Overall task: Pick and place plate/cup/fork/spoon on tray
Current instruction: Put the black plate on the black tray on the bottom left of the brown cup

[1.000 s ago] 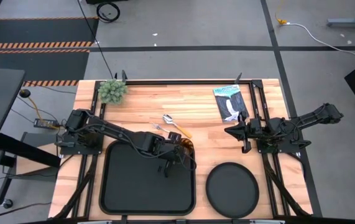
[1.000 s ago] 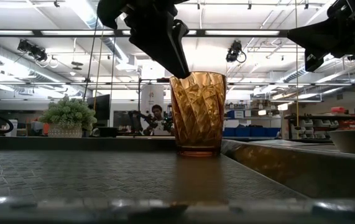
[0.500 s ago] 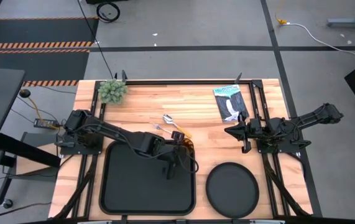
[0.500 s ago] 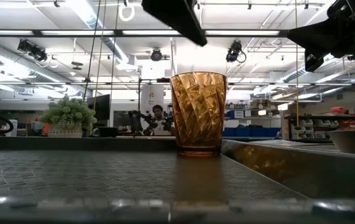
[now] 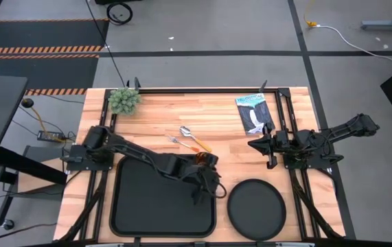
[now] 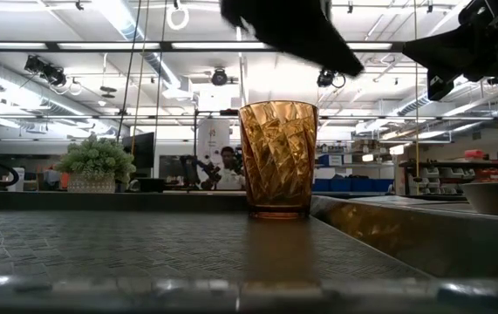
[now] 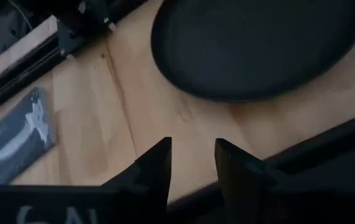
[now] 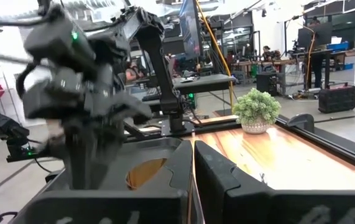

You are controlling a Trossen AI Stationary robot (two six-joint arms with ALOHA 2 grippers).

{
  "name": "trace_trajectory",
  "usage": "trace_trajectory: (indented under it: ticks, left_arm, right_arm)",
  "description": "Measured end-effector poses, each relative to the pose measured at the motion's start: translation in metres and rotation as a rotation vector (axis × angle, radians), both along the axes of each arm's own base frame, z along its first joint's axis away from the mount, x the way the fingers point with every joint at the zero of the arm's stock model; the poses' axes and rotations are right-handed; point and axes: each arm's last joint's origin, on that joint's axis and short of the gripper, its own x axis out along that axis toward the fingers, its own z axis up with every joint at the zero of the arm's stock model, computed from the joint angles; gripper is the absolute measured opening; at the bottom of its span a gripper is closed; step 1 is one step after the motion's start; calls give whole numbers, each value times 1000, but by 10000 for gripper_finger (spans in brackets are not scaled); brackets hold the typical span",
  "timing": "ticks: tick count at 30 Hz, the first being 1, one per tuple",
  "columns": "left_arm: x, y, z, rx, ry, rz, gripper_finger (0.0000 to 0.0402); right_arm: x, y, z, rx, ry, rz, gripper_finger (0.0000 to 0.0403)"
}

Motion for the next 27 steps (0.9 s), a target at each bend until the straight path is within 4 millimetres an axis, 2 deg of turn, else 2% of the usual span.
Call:
trace_trajectory:
  ticks: [5,9,15,20,27]
  left_arm:
    - [10,-10,-23,122,-13,-125,130]
    - [13,-23,-30,172,-61,-201,130]
    - [10,-55,-22,171,-185,-255,130]
    - [10,-80,-5,145,-243,-200,130]
    - [48,-101,-6,126,-131,-155,118]
  right_arm:
    - [0,0,0,0,0,0,23]
    - [0,0,0,0,-1,0,23]
    - [0,0,0,0,0,0,23]
    - [0,0,0,0,-1,0,23]
    - [0,0,0,0,0,0,23]
